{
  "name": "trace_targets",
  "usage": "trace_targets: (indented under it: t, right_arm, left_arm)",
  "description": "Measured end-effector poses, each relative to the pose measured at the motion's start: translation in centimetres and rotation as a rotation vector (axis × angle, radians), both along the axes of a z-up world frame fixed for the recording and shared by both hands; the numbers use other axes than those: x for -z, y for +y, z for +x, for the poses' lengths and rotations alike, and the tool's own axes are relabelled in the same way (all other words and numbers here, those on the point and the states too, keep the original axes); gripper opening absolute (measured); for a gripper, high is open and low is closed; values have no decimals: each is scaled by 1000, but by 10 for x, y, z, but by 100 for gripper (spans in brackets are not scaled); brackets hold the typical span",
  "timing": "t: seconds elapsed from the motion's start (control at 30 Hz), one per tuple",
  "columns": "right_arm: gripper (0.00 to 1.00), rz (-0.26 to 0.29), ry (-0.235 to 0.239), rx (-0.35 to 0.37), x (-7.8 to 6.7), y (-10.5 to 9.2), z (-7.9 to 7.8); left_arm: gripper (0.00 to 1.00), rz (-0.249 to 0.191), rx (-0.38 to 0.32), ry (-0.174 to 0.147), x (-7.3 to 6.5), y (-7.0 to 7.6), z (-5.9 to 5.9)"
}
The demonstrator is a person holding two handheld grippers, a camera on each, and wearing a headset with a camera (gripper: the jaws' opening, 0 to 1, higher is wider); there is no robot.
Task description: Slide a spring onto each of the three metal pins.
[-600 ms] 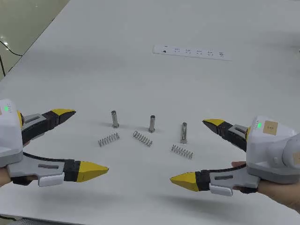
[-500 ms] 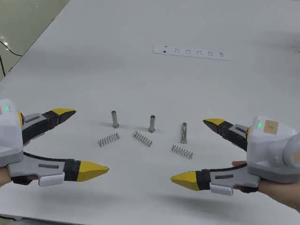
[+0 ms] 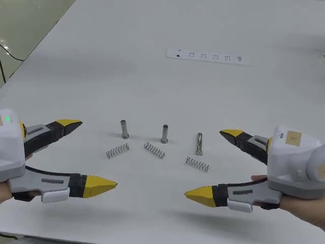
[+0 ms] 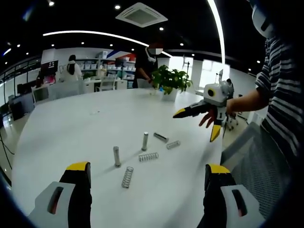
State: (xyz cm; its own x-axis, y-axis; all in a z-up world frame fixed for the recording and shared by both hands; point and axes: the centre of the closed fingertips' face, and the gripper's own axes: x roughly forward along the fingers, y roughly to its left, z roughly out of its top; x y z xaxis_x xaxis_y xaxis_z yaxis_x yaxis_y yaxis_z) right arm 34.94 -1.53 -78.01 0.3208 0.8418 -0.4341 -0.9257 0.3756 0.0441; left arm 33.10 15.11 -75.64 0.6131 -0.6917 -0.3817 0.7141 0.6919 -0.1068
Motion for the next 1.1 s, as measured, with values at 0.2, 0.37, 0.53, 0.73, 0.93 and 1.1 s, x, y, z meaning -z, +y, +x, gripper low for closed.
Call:
trace_targets:
  t: [0.2, 0.37, 0.53, 0.73, 0.93, 1.1]
  right_arm:
    - [98, 2, 3, 2, 0, 0, 1]
    - [97, 1, 10, 2, 2, -2, -1]
    - [97, -6, 19, 9, 6, -6, 0]
    - [97, -14, 26, 12, 9, -11, -1]
    - [97, -5, 20, 30, 7, -19, 1]
    - [97, 8, 31, 37, 6, -20, 0]
  left_arm:
    - [97, -10, 3, 3, 2, -1, 2]
    - [97, -15, 5, 5, 2, -2, 2]
    - [97, -15, 16, 19, 7, -2, 1]
    - [97, -17, 8, 27, 9, 0, 3]
    - [97, -15, 12, 27, 9, 0, 3]
    - [97, -17, 11, 26, 9, 1, 3]
